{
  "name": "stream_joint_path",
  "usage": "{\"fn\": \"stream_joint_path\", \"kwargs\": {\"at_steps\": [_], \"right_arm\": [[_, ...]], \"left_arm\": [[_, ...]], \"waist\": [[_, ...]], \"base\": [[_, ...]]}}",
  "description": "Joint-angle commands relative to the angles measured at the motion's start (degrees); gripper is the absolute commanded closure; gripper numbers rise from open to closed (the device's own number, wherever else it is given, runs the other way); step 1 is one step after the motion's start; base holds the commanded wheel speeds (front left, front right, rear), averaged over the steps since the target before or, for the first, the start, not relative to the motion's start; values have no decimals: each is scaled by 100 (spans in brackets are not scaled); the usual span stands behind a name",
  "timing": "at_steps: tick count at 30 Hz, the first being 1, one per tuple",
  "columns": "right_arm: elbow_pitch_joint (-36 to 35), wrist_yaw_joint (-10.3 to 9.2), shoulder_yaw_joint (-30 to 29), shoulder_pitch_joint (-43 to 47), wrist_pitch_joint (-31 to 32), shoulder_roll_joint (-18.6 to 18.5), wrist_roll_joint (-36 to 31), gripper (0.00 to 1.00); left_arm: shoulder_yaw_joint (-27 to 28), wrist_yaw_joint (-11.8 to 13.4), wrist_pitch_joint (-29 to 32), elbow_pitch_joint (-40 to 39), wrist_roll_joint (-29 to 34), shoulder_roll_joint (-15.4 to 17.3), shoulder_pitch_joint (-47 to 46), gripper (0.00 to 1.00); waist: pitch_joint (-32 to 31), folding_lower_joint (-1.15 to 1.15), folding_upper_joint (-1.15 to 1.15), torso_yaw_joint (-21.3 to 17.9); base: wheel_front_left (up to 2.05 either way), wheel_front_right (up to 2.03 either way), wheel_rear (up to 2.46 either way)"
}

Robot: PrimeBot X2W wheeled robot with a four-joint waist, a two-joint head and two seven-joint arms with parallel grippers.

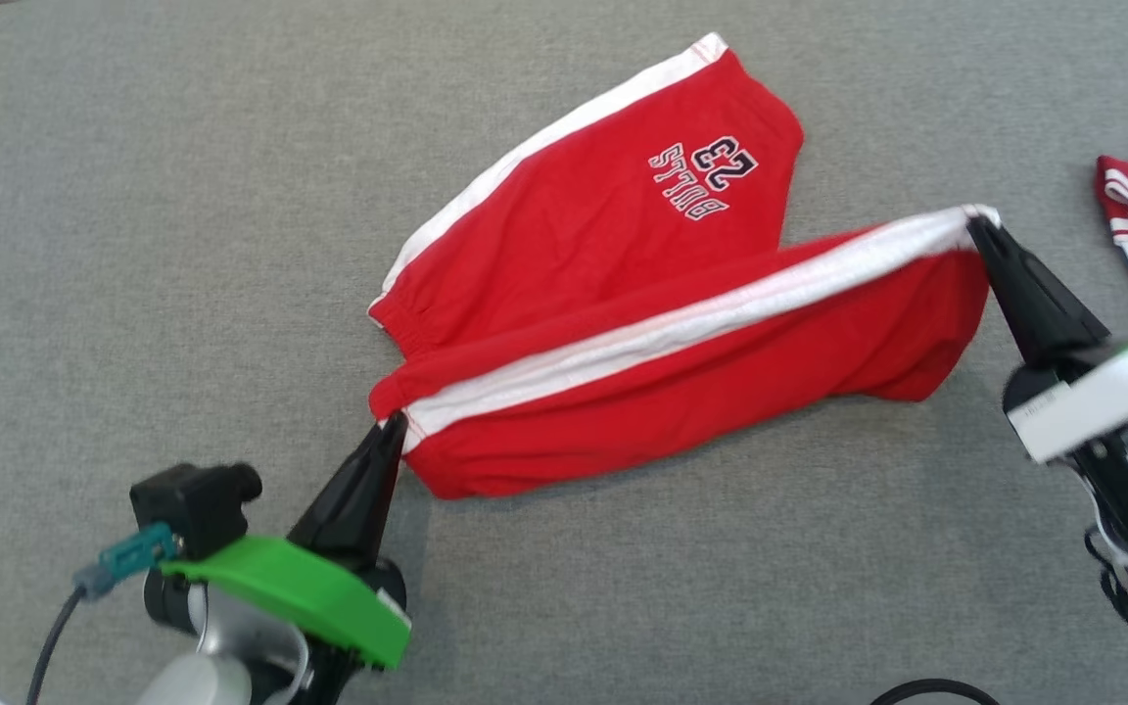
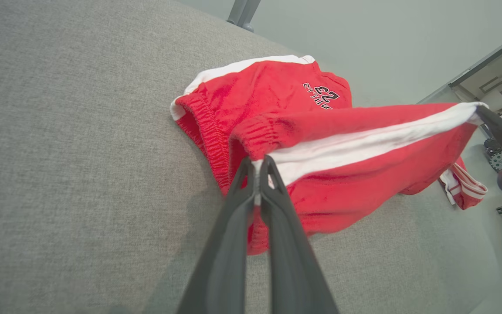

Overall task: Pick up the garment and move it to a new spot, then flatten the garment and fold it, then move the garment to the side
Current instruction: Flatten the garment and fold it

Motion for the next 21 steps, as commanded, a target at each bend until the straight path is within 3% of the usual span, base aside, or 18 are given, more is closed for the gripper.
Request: {"fn": "stream_joint_path", "kwargs": {"at_steps": [1,9,15,21], "right_arm": [[322,-4,103,-488,102,109,-63,100],[2078,-4,427,-2479,267,182,-383,100],[3069,-4,545,-3242,233,-27,-520,100],[3812,-4,760,-3669,253,-90,-636,100]], "left_arm": [[-12,-4,87,132,29,-63,-310,100],[-270,-91,621,1195,52,-801,-2006,100],[-247,-102,572,2121,29,-1272,-2752,100],[-311,-373,534,2863,-119,-1572,-3039,100]], "waist": [[366,1,0,396],[716,1,0,1093],[786,1,0,1388],[756,1,0,1494]], "base": [[0,0,0],[0,0,0],[0,0,0],[0,0,0]]}}
